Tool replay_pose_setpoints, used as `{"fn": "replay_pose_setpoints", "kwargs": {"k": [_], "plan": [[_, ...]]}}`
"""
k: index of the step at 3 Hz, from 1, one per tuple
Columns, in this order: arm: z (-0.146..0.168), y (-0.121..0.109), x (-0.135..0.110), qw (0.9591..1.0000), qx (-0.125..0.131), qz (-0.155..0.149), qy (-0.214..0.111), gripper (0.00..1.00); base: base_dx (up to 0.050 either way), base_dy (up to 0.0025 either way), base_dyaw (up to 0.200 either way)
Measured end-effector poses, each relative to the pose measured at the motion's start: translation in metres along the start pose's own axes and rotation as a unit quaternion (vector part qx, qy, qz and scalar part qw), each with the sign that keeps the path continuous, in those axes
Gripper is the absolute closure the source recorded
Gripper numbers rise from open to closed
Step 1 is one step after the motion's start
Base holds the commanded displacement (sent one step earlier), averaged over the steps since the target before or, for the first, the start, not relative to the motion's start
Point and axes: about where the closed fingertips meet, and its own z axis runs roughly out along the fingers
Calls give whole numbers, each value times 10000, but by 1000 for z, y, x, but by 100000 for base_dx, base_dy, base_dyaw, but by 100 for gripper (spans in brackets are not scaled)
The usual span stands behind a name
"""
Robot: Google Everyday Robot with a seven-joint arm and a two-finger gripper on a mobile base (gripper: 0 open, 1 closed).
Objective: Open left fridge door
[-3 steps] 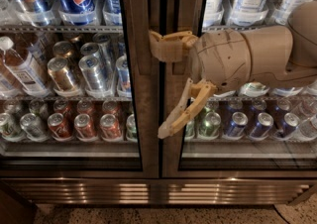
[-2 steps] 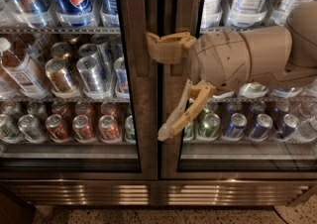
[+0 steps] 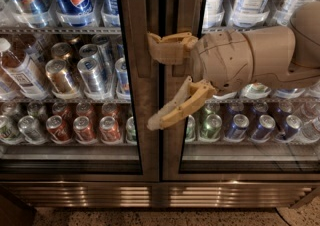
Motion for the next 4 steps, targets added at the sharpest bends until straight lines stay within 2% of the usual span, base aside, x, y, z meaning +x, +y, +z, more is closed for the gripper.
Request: {"fn": "replay_pose_setpoints", "kwargs": {"k": [3, 4], "plan": [[0, 0, 0, 10000, -1, -1, 0, 88, 0, 0, 0], [0, 0, 0, 10000, -1, -1, 0, 100, 0, 0, 0]]}}
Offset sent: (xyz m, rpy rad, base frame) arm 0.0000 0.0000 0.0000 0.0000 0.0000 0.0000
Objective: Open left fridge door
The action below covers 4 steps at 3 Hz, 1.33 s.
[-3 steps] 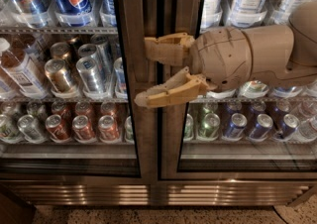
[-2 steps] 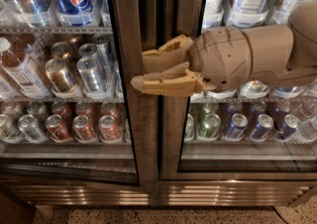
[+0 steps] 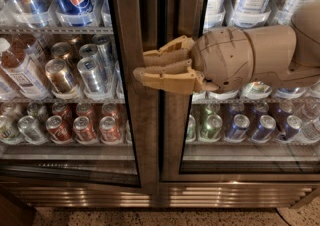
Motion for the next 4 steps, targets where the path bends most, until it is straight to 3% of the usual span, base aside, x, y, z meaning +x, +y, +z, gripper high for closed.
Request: {"fn": "replay_pose_setpoints", "kwargs": {"k": [3, 4], "plan": [[0, 0, 0, 10000, -1, 0, 0, 100, -5003, 7, -51], [0, 0, 0, 10000, -1, -1, 0, 100, 0, 0, 0]]}}
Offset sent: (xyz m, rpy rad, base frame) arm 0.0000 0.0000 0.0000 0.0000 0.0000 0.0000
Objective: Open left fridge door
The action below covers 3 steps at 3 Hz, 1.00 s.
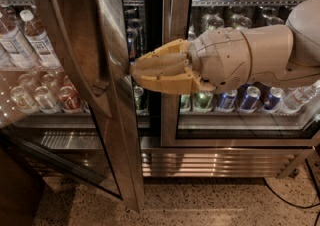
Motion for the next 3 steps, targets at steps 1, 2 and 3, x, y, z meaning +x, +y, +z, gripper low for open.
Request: {"fn": "replay_pose_setpoints", "kwargs": {"k": [1, 2, 3], "plan": [[0, 0, 0, 10000, 0, 0, 0, 82, 0, 0, 0], [0, 0, 0, 10000, 0, 0, 0, 59, 0, 0, 0], [0, 0, 0, 10000, -1, 0, 0, 35, 0, 0, 0]]}}
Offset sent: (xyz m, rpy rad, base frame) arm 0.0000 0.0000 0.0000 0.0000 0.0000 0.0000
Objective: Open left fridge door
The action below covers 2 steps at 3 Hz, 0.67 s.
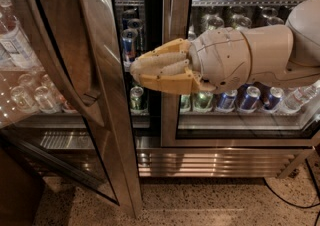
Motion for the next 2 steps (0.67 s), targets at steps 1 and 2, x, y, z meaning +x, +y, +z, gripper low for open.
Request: {"fn": "replay_pose_setpoints", "kwargs": {"k": [1, 2], "plan": [[0, 0, 0, 10000, 0, 0, 0, 12, 0, 0, 0], [1, 0, -1, 10000, -10, -5, 1, 0, 0, 0, 0]]}}
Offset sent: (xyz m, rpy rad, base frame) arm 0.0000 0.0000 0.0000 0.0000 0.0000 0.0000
